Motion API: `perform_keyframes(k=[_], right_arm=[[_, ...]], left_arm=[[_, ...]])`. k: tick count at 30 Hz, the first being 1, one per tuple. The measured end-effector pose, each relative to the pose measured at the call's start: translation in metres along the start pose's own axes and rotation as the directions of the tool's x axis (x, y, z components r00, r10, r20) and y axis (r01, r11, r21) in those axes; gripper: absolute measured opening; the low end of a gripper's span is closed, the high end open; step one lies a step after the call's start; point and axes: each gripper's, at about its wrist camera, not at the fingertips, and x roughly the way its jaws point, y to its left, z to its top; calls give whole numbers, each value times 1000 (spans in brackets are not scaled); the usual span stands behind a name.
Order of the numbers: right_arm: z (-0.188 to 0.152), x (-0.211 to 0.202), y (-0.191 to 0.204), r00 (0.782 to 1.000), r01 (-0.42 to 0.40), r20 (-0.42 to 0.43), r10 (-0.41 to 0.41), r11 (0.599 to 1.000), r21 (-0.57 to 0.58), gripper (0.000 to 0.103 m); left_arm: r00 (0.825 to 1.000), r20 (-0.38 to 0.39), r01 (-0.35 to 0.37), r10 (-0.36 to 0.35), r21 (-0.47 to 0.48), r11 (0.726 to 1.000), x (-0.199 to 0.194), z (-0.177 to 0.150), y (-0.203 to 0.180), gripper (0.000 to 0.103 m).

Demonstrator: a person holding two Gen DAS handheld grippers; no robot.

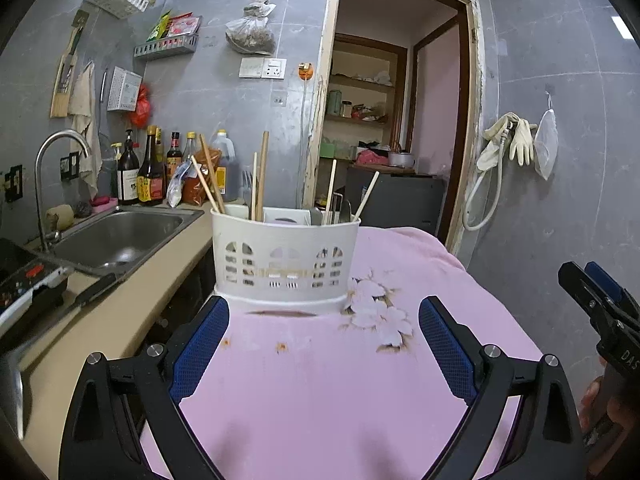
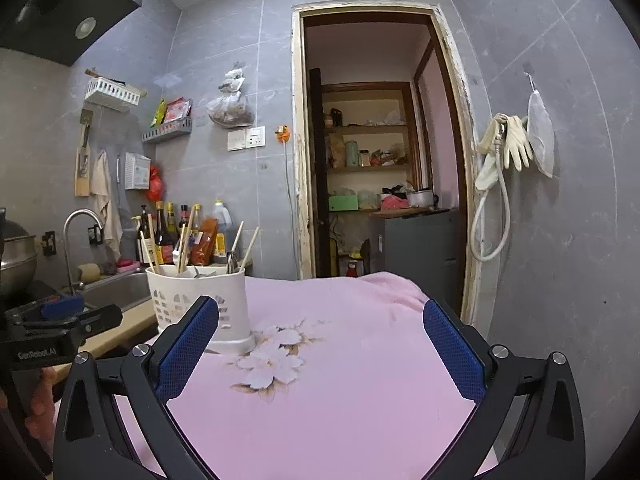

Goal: Organize utensils

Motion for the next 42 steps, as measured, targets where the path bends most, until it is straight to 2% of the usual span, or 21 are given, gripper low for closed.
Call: perform_keyframes(k=[9, 25, 42], right_arm=[[-10, -15, 4, 1000, -8, -6, 8, 1000, 6, 103], [-17, -18, 4, 1000, 15, -1, -15, 1000, -20, 103], [-19, -14, 4, 1000, 21, -5, -21, 999, -24, 103]], left_arm=[[999, 8, -35, 35, 11, 999, -10, -16, -7, 93], [998, 25, -63, 63, 10, 998, -10, -22, -4, 93], [998, 28, -62, 62, 0, 998, -8, -25, -1, 93]])
